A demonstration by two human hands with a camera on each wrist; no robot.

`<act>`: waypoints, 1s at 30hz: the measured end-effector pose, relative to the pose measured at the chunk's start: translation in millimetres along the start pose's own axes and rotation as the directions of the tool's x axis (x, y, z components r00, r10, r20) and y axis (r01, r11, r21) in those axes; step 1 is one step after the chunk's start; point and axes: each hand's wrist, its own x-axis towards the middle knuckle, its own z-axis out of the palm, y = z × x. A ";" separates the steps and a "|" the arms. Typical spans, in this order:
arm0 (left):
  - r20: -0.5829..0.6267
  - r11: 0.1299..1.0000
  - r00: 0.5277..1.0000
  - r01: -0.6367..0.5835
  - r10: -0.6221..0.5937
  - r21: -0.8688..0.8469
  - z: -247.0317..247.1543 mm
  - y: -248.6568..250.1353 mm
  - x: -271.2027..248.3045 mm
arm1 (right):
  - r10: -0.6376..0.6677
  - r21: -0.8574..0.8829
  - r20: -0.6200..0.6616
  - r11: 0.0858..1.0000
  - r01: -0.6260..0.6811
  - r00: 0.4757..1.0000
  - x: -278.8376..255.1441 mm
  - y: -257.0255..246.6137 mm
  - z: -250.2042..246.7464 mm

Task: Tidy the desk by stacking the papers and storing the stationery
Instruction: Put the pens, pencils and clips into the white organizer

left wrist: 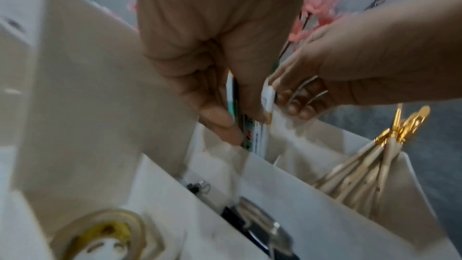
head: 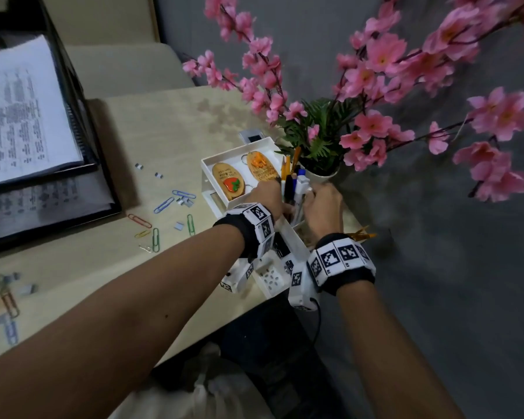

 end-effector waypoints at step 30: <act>-0.221 0.693 0.689 0.543 -0.691 -0.473 -205.8 -439.7 -324.7 | -0.697 0.156 0.617 0.563 0.812 0.364 -248.6 -364.1 275.4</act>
